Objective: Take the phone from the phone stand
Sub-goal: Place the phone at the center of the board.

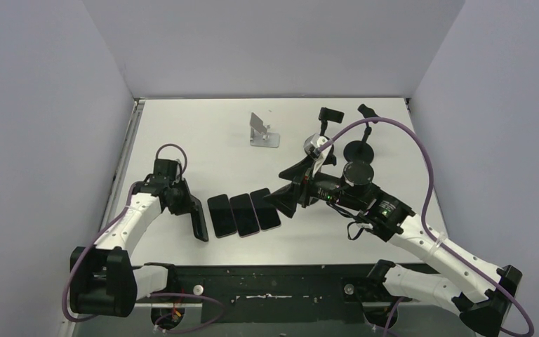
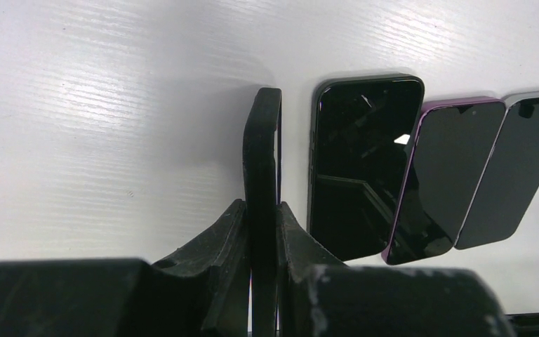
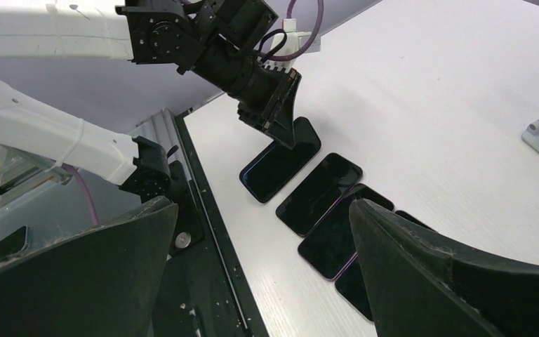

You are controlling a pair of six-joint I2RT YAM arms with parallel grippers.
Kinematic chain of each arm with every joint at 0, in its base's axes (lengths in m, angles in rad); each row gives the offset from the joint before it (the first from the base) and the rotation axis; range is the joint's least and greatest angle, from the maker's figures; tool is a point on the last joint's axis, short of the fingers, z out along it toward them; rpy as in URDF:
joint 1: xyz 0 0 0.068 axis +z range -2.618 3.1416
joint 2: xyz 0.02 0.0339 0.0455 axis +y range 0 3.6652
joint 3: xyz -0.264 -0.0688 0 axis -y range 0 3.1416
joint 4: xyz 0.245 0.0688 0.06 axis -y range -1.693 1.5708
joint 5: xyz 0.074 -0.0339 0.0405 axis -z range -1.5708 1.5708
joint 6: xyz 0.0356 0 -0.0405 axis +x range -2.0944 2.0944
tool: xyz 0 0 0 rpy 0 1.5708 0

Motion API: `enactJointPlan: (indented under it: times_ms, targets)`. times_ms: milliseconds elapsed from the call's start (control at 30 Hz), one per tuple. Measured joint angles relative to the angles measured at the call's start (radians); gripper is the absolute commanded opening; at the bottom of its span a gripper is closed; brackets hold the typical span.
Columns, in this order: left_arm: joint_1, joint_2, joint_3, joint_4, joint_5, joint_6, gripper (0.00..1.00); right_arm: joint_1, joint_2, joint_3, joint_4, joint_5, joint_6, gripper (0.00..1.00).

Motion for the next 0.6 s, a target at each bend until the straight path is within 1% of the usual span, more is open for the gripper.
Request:
enactJointPlan:
  times_ms: [233,467,600]
  targets:
    - [0.000,-0.035,-0.017,0.042,0.017,0.006,0.00,0.000,0.011,0.000,0.023,-0.001,0.003,1.00]
    - [0.009,-0.030,-0.066,0.146,0.052,-0.002,0.00,0.000,0.011,0.000,0.027,0.000,0.003,1.00]
    - [0.029,-0.021,-0.075,0.167,0.081,-0.014,0.00,0.000,0.011,0.000,0.026,0.000,0.004,1.00]
